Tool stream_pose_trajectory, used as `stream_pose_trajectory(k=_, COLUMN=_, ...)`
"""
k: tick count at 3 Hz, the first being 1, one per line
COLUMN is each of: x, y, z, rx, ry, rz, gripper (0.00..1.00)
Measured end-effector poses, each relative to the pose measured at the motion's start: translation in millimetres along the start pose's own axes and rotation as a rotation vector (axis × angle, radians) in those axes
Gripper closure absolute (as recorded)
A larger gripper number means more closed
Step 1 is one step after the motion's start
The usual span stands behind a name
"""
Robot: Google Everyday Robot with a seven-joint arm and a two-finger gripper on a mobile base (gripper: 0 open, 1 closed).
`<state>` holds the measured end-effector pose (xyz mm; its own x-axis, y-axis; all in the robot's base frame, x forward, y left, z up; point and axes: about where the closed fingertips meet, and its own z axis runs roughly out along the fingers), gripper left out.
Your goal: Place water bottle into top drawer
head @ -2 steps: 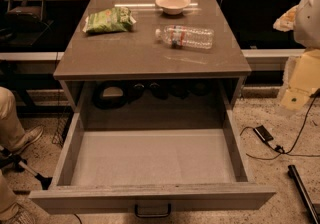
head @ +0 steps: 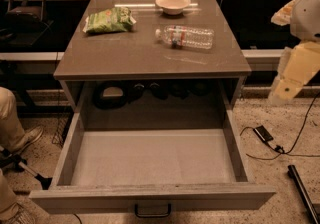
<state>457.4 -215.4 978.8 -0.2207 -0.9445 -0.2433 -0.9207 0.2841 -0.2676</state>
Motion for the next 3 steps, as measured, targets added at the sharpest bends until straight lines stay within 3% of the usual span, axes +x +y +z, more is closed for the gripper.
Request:
stream_pose_trajectory(k=1, x=-6, y=-38, z=20, rx=0.008, ry=-0.088, rz=0.042, gripper=0.00)
stream_pose_trajectory(k=2, x=-20, y=-76, z=48, rx=0.030, ry=-0.114, rz=0.100, gripper=0.00)
stream_pose_trajectory(k=3, x=-41, y=-108, z=79, rx=0.074, ry=-0.120, rz=0.230, gripper=0.00)
